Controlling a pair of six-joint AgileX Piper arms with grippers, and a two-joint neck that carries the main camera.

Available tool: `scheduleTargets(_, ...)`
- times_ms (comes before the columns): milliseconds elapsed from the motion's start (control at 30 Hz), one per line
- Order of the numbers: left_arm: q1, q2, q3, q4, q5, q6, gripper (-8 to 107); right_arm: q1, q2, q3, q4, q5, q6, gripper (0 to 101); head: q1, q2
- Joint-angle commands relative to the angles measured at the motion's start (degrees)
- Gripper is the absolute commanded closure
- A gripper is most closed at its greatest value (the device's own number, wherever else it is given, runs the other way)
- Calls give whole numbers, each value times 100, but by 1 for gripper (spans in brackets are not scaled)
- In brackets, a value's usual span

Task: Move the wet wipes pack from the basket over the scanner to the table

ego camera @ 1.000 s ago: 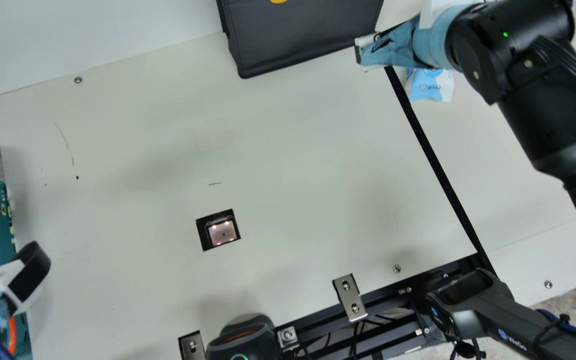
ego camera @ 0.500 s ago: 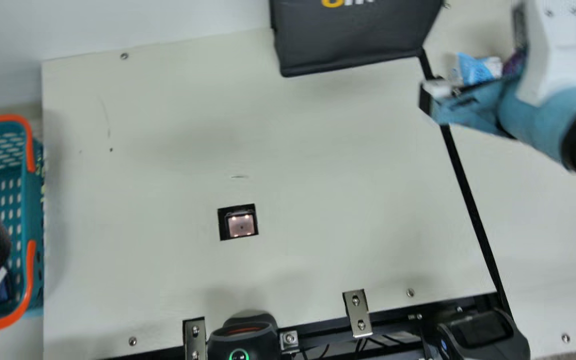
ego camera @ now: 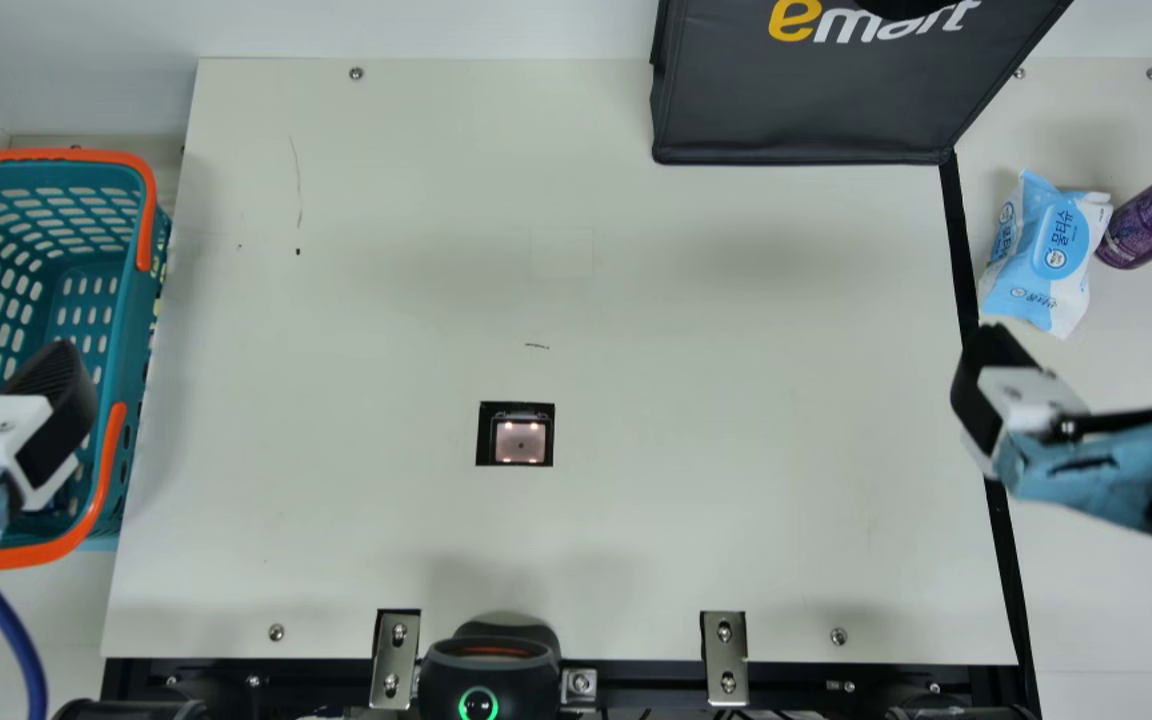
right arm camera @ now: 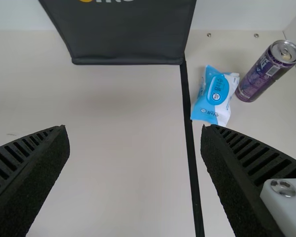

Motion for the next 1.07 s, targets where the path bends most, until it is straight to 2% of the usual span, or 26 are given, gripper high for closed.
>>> scheduleTargets(0, 0, 0, 0, 0, 0, 0, 9, -23, -220, 39, 101, 15, -119, 6, -175, 9)
scheduleTargets(33, 0, 0, 0, 0, 0, 0, 9, -13, -84, 23, 40, 22, -64, 6, -175, 9)
scheduleTargets(133, 0, 0, 0, 0, 0, 0, 9, -21, -240, 39, 98, 64, -119, 6, -175, 9)
scheduleTargets(1033, 0, 0, 0, 0, 0, 0, 9, -21, -246, 44, 98, 70, -119, 6, -175, 9)
